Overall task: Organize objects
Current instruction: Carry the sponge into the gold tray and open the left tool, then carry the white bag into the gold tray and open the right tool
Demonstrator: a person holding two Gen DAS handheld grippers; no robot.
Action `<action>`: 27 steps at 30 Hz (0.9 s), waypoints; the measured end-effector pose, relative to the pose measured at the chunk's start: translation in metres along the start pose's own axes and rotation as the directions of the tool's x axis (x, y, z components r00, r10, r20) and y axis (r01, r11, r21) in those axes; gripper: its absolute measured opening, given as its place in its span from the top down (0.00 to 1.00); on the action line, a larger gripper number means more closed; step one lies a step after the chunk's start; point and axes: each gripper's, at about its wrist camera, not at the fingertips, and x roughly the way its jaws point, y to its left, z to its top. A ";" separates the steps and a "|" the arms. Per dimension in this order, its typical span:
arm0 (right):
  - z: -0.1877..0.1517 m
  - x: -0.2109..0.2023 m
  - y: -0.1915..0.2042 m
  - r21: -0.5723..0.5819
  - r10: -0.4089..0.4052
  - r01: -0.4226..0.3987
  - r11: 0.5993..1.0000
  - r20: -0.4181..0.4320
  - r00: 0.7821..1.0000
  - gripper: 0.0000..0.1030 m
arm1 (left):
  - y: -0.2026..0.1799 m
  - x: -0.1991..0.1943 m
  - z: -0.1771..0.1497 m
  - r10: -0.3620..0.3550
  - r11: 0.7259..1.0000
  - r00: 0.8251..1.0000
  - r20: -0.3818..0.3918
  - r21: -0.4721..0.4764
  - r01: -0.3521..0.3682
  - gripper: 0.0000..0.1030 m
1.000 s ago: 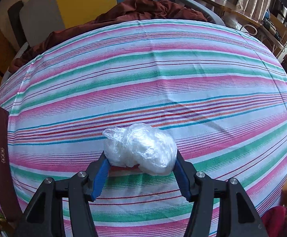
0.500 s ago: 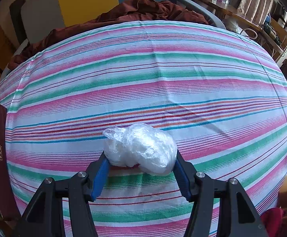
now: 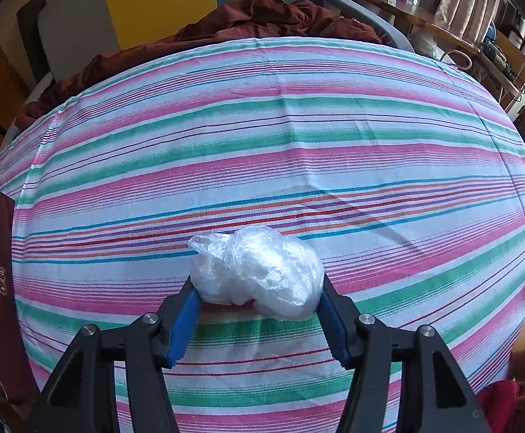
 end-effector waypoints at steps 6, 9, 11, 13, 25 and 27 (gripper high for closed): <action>0.000 0.000 0.000 -0.001 -0.002 0.002 1.000 0.000 1.000 0.41 | 0.004 -0.025 -0.008 0.010 1.000 0.998 0.069 -0.002 -0.010 0.25; -0.001 -0.001 0.001 -0.005 -0.005 0.005 1.000 -0.002 1.000 0.41 | 0.008 -0.042 -0.017 0.028 1.000 0.993 0.116 -0.011 -0.027 0.25; -0.003 -0.002 0.001 -0.010 -0.010 0.010 1.000 -0.002 1.000 0.41 | 0.011 -0.054 -0.023 0.036 0.999 0.988 0.150 -0.015 -0.034 0.23; -0.003 -0.001 0.006 -0.015 -0.015 0.015 1.000 -0.002 1.000 0.41 | 0.013 -0.068 -0.032 0.059 0.998 0.981 0.186 -0.012 -0.058 0.23; -0.003 -0.012 0.017 -0.029 -0.041 0.043 0.999 0.052 0.998 0.42 | 0.030 -0.121 -0.072 0.202 0.974 0.925 0.323 0.033 -0.224 0.23; -0.006 -0.017 0.021 -0.028 -0.036 0.037 0.999 0.063 0.997 0.42 | 0.033 -0.124 -0.078 0.208 0.972 0.922 0.326 0.033 -0.231 0.23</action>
